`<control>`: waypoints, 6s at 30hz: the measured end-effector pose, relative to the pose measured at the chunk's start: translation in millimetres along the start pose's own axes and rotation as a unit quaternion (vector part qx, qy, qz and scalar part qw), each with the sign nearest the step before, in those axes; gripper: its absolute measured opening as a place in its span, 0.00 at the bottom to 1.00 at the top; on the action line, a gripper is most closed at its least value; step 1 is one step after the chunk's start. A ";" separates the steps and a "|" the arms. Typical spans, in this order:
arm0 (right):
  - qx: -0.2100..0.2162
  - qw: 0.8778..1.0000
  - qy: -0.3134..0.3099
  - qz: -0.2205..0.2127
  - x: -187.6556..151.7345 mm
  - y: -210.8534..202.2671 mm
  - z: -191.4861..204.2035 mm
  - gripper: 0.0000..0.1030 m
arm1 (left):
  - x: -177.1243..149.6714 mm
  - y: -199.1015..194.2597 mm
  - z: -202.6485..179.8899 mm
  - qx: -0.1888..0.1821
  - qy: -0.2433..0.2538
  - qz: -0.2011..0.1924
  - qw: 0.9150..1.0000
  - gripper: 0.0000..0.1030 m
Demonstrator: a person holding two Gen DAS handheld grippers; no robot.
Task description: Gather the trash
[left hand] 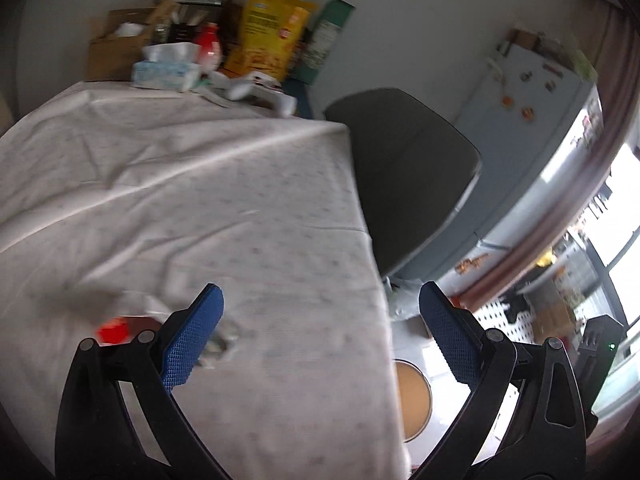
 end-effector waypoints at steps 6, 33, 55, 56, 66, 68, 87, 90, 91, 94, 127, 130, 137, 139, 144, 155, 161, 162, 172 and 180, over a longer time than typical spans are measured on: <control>0.020 0.999 -0.038 0.012 -1.0 13.5 52.1 0.93 | -2.7 -21.9 48.9 0.021 -0.035 -0.021 0.999 0.94; 0.051 0.993 -0.087 0.061 -14.8 68.4 136.5 0.91 | -26.3 0.6 136.3 0.012 -0.168 -0.001 0.986 0.21; 0.084 0.969 -0.209 0.103 -28.7 120.3 235.4 0.75 | -9.7 -53.9 162.2 -0.028 -0.208 -0.052 0.976 0.21; 0.085 0.967 -0.212 0.108 -29.9 124.7 237.8 0.72 | -10.2 -54.4 164.3 -0.032 -0.212 -0.049 0.976 0.21; 0.095 0.969 -0.192 0.119 -23.3 130.5 226.8 0.31 | -9.2 -48.2 159.1 -0.032 -0.203 -0.043 0.978 0.21; 0.096 0.972 -0.182 0.114 -21.8 125.0 220.7 0.31 | -8.2 -45.9 154.3 -0.034 -0.198 -0.043 0.979 0.21; 0.051 0.988 -0.117 0.087 -7.2 81.0 139.5 0.31 | -10.7 -11.6 89.4 -0.058 -0.137 -0.001 0.989 0.21; 0.038 0.991 -0.103 0.077 -1.5 70.8 118.3 0.31 | -11.0 -1.3 73.7 -0.064 -0.123 0.009 0.990 0.21; 0.034 0.992 -0.098 0.074 -0.3 68.3 112.2 0.31 | -10.6 1.7 70.2 -0.066 -0.121 0.012 0.990 0.21; 0.015 0.994 -0.082 0.066 3.5 57.6 86.9 0.31 | -9.8 13.3 51.9 -0.075 -0.106 0.023 0.991 0.21; -0.153 0.978 0.142 0.023 -32.2 -20.1 -171.3 0.63 | -56.9 132.4 -167.6 -0.166 0.074 0.172 0.968 0.21; -0.160 0.976 0.146 0.019 -37.4 -30.0 -178.6 0.65 | -68.3 141.3 -181.5 -0.171 0.086 0.190 0.963 0.21; -0.191 0.966 0.174 -0.004 -52.0 -73.1 -206.1 0.71 | -102.0 166.3 -219.3 -0.185 0.114 0.238 0.947 0.21; -0.201 0.962 0.182 -0.010 -56.0 -85.3 -214.4 0.71 | -109.4 173.7 -227.9 -0.189 0.120 0.250 0.942 0.21; -0.219 0.954 0.201 -0.018 -67.4 -108.2 -231.8 0.71 | -126.6 193.2 -243.2 -0.202 0.116 0.277 0.932 0.63; -0.208 0.960 0.186 -0.032 -63.7 -119.5 -211.4 0.85 | -101.0 157.1 -229.4 -0.183 0.119 0.233 0.948 0.94; -0.191 0.967 0.163 -0.050 -49.1 -134.4 -182.0 0.93 | -77.2 117.5 -215.7 -0.161 0.125 0.188 0.961 0.94; -0.188 0.968 0.160 -0.053 -46.0 -137.3 -176.8 0.93 | -72.9 109.5 -212.9 -0.158 0.126 0.179 0.963 0.94; -0.173 0.973 0.128 -0.078 -29.0 -157.7 -132.4 0.93 | -40.4 38.5 -185.8 -0.120 0.137 0.106 0.978 0.94; -0.189 0.972 0.095 -0.103 -15.6 -176.7 -75.1 0.93 | -25.5 -16.4 -165.8 -0.094 0.143 0.058 0.984 0.94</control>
Point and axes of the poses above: each gripper's, at about its wrist camera, not at the fingertips, and y roughly the way its jaws point, z to its left, x to its top, the point moved 2 cm from there along y, roughly the way its jaws point, and after that the axes turned 5 degrees about -x, right-handed, at the moved point
